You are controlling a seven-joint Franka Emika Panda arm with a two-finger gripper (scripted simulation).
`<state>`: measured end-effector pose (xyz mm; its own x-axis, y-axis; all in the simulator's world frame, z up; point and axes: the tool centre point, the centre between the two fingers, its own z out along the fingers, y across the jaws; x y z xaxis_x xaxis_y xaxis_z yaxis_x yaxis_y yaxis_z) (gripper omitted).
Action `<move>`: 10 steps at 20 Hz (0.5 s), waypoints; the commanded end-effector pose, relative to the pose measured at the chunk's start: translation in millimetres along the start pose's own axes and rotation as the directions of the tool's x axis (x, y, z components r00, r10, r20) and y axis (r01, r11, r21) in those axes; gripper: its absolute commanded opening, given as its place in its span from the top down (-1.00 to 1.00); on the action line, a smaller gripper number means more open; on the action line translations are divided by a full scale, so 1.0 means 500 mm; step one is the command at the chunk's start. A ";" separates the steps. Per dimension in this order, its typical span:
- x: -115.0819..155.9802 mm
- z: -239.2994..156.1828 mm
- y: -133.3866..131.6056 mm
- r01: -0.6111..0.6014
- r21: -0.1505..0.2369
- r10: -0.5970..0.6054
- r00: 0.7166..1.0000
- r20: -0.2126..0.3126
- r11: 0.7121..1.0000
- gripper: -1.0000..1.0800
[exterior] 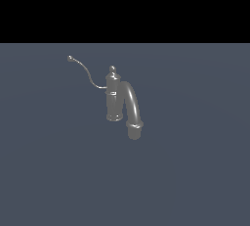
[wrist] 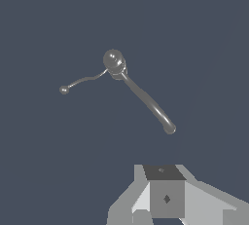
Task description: Turn on the faucet by rotating a designated handle.
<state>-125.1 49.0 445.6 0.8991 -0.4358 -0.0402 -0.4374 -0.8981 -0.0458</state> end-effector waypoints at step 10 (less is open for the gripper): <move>0.089 0.089 -0.105 -0.254 -0.003 0.254 0.967 -0.003 0.967 1.00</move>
<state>-70.8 74.7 408.2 0.7806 -0.6233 -0.0473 -0.6249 -0.7800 -0.0327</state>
